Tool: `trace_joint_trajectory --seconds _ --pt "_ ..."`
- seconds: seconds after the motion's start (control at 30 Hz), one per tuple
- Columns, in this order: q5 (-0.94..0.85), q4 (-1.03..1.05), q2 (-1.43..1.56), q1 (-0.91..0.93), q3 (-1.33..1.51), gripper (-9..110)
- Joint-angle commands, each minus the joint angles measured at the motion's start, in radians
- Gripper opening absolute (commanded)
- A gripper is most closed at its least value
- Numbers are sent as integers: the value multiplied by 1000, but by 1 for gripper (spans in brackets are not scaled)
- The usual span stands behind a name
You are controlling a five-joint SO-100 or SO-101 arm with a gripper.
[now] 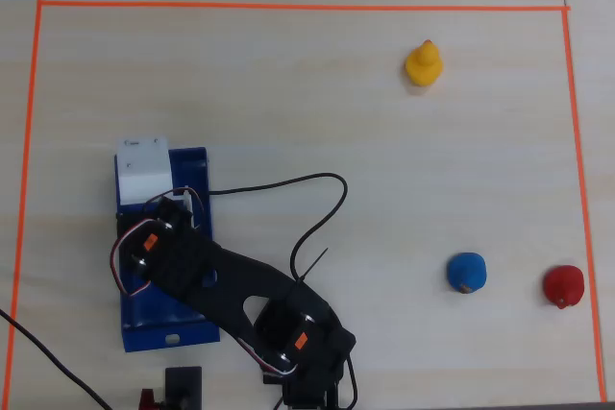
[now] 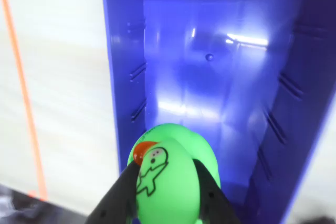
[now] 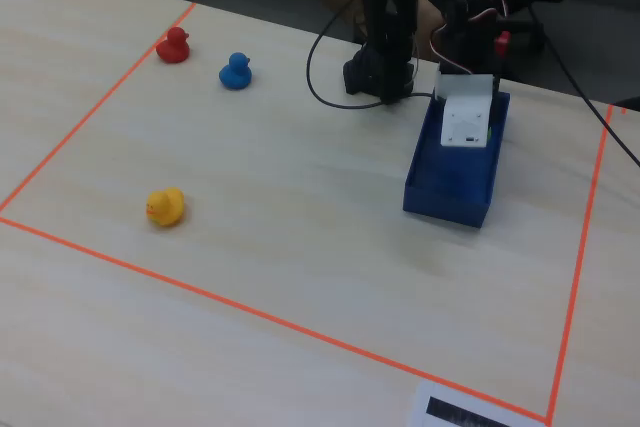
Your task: Grasp green duck and put it into box.
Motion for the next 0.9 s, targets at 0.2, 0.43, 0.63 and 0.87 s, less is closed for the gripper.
trace_joint_trajectory --seconds 0.2,0.43,0.63,0.87 --pt "-141 -37 48 225 -6 19" --pt "-298 -249 330 607 35 0" --pt "-428 -667 638 887 304 0" --pt "-565 -887 1043 922 831 0"
